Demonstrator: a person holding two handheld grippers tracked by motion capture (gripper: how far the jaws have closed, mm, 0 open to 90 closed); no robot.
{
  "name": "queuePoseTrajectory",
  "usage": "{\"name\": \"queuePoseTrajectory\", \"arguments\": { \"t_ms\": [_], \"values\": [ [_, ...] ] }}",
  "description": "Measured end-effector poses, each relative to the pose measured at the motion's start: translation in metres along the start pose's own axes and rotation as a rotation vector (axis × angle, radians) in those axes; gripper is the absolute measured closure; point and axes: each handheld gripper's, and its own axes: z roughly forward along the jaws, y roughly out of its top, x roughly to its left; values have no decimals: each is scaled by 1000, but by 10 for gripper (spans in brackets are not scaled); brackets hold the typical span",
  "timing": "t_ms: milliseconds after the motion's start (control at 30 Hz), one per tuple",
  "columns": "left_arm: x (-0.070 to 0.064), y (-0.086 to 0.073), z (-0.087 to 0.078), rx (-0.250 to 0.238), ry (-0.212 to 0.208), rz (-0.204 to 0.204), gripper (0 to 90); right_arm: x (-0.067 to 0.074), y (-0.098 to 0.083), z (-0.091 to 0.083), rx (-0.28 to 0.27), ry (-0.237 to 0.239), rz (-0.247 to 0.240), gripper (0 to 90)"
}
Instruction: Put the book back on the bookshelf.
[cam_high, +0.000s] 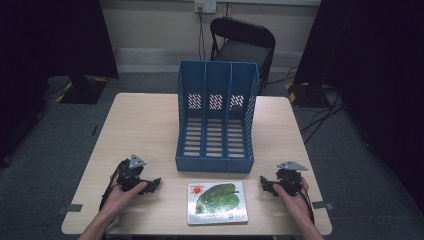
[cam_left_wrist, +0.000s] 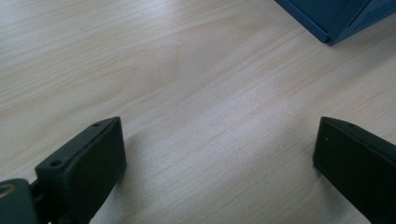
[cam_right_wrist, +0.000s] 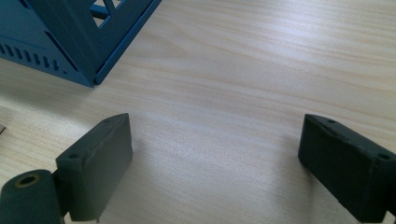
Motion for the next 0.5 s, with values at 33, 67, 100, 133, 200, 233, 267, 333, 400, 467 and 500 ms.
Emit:
{"name": "queuePoseTrajectory", "arguments": {
  "t_ms": [33, 67, 100, 133, 200, 233, 267, 333, 400, 467, 500],
  "values": [
    [0, 0, 0, 0, 0, 0, 41, 0, 0, 0, 0, 0, 0, 91],
    [0, 0, -1, 0, 1, -11, 41, 0, 0, 0, 0, 0, 0, 91],
    [0, 1, -1, -4, 10, -22, 62, 0, 0, 0, 0, 0, 0, 91],
    [0, 1, -2, 2, 15, -24, 85, 0, 0, 0, 0, 0, 0, 91],
    [1, 2, -3, 6, 11, -22, 134, 0, 0, 0, 0, 0, 0, 91],
    [1, 2, -4, 7, 9, -23, 134, 0, 0, 0, 0, 0, 0, 91],
    [1, 2, -5, 6, 4, -23, 158, 0, 0, 0, 0, 2, 0, 92],
    [0, 3, -5, 19, -16, -12, 165, -1, 0, -1, 1, 10, -8, 96],
    [-1, 4, -6, 17, -31, -20, 170, -1, 0, -1, 3, 14, -11, 101],
    [-4, 6, -9, -1, -53, -28, 201, -1, 0, -2, 8, 18, -5, 129],
    [-6, 6, -11, -14, -63, -29, 212, -1, 1, -3, 8, 24, -2, 135]
  ]
}}
